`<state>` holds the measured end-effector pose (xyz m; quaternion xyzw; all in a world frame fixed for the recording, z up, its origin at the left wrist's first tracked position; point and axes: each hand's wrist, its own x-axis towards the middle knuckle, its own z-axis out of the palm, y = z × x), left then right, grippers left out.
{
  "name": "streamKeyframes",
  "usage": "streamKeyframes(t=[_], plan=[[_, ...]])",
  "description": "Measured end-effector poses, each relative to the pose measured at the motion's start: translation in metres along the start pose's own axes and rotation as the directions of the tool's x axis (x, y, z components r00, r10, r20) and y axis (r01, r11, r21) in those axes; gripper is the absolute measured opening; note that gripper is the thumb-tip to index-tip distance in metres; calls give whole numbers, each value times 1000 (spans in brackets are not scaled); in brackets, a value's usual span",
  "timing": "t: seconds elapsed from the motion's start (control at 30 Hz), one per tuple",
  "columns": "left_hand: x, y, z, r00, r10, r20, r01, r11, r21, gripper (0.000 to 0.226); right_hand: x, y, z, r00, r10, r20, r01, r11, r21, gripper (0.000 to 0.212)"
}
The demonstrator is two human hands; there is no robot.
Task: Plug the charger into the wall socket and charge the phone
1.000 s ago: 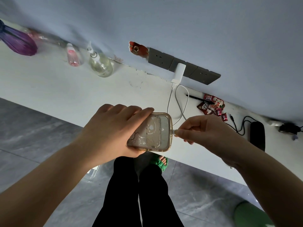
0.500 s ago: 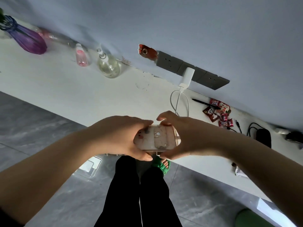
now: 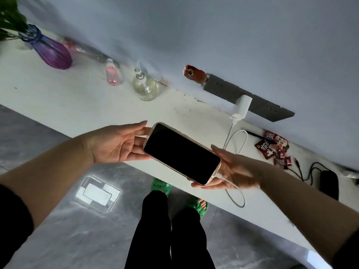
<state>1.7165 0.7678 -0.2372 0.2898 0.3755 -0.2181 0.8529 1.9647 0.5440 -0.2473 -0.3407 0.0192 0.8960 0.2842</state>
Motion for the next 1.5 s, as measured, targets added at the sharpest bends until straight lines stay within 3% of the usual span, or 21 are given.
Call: streamKeyframes(t=[0.03, 0.1, 0.2, 0.3, 0.5, 0.57, 0.7, 0.9, 1.03, 1.17, 1.27, 1.37, 1.43, 1.5], plan=[[5, -2, -4, 999, 36, -24, -37, 997, -67, 59, 11, 1, -3, 999, -23, -45, 24, 1000, 7, 59], [25, -8, -18, 979, 45, -201, -69, 991, -115, 51, 33, 1, -11, 985, -41, -166, 33, 998, -51, 57], [62, -20, -32, 909, 42, -415, -143, 966, -216, 44, 69, 2, -24, 930, -45, -366, -2, 992, -127, 56], [95, -26, -45, 872, 36, -489, -157, 965, -209, 42, 103, -1, -37, 802, -90, -590, -35, 980, -197, 61], [138, -21, -62, 745, 22, -667, -191, 965, -182, 28, 147, -16, -65, 576, -101, -811, -98, 977, -191, 65], [145, -15, -63, 698, 34, -715, -218, 961, -168, 20, 157, -21, -68, 528, -149, -836, -69, 973, -218, 56], [153, -7, -65, 641, 55, -765, -251, 958, -141, 36, 165, -29, -70, 434, -246, -867, -18, 959, -281, 43], [161, -5, -65, 614, 25, -789, -178, 978, -108, 25, 169, -25, -70, 298, -327, -897, -18, 937, -348, 41], [160, -10, -65, 612, 51, -789, -157, 986, -58, 46, 173, -19, -67, 245, -385, -890, -38, 913, -405, 41], [155, -13, -63, 612, 69, -788, -151, 988, -31, 53, 178, -18, -63, 190, -417, -889, -81, 896, -437, 43], [150, -15, -59, 606, 65, -793, -170, 984, -49, 50, 177, -21, -58, 179, -392, -902, -119, 902, -415, 45], [147, -13, -59, 619, 74, -782, -181, 982, -49, 36, 172, -25, -53, 224, -402, -888, -96, 897, -431, 37], [125, 3, -31, 650, 131, -749, -140, 989, 52, 20, 141, -29, -35, 215, -452, -865, -13, 885, -466, 26], [115, 10, -25, 624, 173, -762, -100, 985, 142, 15, 130, -34, -26, 241, -474, -847, -13, 871, -491, 15]])
